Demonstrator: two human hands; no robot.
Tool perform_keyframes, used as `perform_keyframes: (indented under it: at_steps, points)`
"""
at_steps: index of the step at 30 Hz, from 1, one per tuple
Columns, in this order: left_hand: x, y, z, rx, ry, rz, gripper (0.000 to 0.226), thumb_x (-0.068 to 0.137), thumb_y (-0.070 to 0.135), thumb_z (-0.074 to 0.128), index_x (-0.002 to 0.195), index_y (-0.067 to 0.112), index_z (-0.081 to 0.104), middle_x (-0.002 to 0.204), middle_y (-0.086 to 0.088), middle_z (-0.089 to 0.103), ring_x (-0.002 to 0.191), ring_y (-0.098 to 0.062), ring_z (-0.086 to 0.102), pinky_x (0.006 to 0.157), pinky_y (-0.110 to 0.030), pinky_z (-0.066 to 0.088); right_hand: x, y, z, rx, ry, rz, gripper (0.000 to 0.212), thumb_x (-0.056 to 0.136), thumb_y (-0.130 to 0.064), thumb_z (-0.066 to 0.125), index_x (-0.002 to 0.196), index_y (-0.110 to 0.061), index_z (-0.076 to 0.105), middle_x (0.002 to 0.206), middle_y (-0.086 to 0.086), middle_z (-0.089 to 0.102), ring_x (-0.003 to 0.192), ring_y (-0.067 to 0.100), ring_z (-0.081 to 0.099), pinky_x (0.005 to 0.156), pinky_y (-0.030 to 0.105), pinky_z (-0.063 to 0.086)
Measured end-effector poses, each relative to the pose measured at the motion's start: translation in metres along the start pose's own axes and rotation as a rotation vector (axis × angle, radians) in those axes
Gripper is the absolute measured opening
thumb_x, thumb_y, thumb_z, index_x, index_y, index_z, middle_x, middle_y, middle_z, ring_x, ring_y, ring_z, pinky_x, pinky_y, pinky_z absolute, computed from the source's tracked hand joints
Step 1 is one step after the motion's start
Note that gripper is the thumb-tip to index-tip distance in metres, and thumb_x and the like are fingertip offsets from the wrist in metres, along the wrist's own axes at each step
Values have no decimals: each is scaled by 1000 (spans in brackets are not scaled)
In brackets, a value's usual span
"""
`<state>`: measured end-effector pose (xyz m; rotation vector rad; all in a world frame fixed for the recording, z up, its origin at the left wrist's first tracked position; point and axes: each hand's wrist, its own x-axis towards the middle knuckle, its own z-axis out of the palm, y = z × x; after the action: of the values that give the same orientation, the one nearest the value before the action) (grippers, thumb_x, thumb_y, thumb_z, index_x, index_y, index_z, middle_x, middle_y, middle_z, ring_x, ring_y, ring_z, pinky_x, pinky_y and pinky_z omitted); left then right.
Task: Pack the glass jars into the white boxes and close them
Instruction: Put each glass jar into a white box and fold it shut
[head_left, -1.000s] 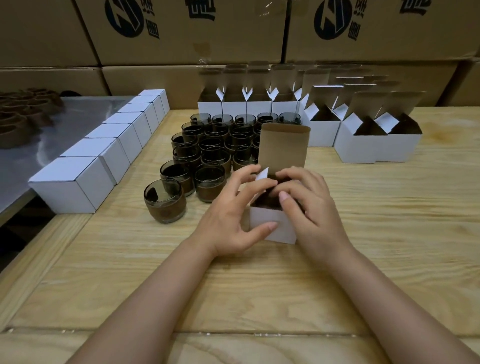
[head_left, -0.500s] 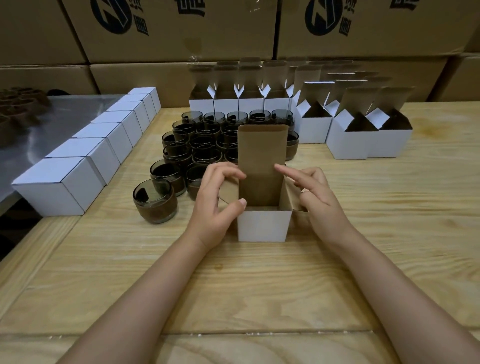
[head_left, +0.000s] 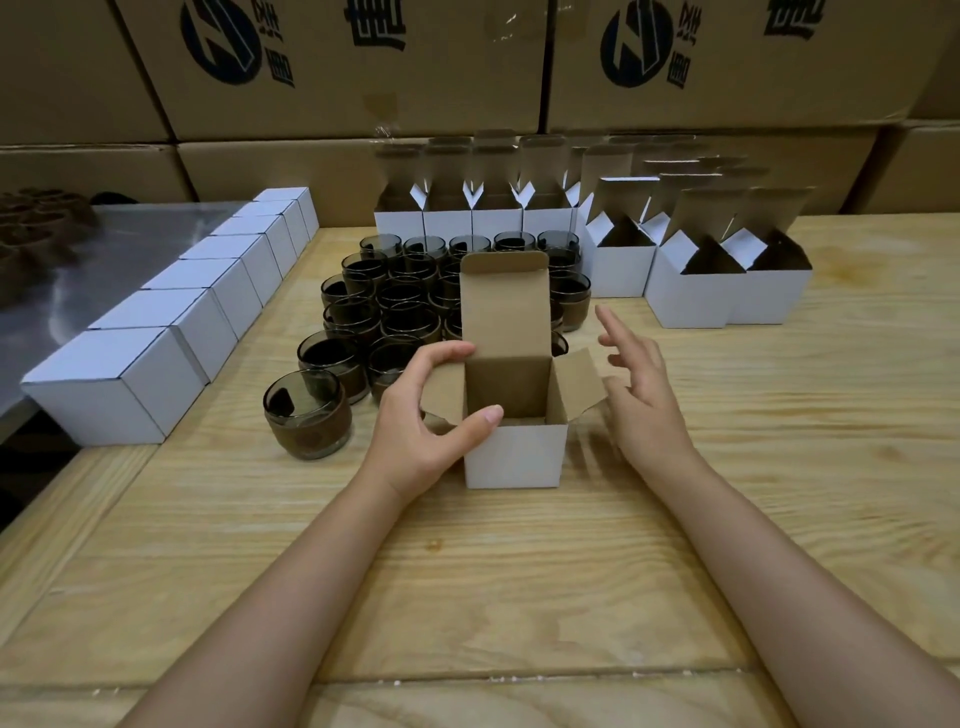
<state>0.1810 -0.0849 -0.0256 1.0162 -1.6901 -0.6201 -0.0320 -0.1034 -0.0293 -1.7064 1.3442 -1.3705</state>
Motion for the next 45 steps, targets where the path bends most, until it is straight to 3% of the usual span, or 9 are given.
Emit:
perform_keyframes:
  at_steps: [3,8,14,18,22,27,36,41,45]
  points:
    - [0,-1,0,11,10,-5,68,68,51,64,124,14,55,119,13,58,114,2,52,95,-10,38,8,5,1,-199,-126,37,60,93,-4,46,129,-52,39,127,-7,34,125,13,28,109,31,26]
    - [0,-4,-1,32,30,-9,71,68,52,64,127,15,53,118,13,56,114,2,51,93,-8,37,7,7,4,-354,-107,-55,31,91,-8,55,117,-24,61,126,-9,39,127,15,26,101,23,21]
    - [0,-3,-1,24,50,-11,72,66,51,65,127,18,49,117,14,52,110,11,48,88,-1,33,5,3,-16,-419,-48,-100,9,88,-15,64,91,-23,65,133,-3,47,128,16,30,98,17,18]
    - [1,1,2,-15,38,-59,76,62,53,68,128,23,43,116,13,49,104,12,50,84,-4,38,3,4,-31,-402,4,-62,14,85,-15,67,81,-27,64,127,-12,53,123,10,39,95,16,22]
    - [1,2,2,-30,24,-99,82,59,53,70,130,25,41,117,15,48,104,12,50,85,-7,41,3,5,-41,-314,58,19,17,83,-21,71,68,-26,63,123,-16,56,121,8,46,103,34,36]
    - [3,2,3,-44,-14,-157,89,55,57,73,132,31,39,118,22,46,102,16,50,79,-5,44,5,5,-43,-380,76,21,22,77,-36,75,63,-27,61,116,-13,58,111,9,51,88,30,42]
    - [4,3,3,-33,-23,-211,92,49,58,77,130,33,40,118,21,48,110,-4,55,94,-39,51,7,3,-37,-453,72,12,19,77,-37,75,68,-27,61,116,-11,57,115,16,48,96,42,43]
    - [7,2,3,-82,-13,-259,97,46,54,79,132,30,42,115,21,53,107,-4,59,94,-41,53,15,-14,-46,-263,205,12,18,75,-37,77,69,-27,63,92,-27,58,87,-2,56,75,22,44]
    - [9,1,2,-91,-26,-286,97,45,55,79,132,32,44,117,21,53,108,-8,60,93,-45,53,29,-47,-58,-98,227,-88,17,79,-26,76,70,-30,62,100,-11,63,90,9,62,87,30,51]
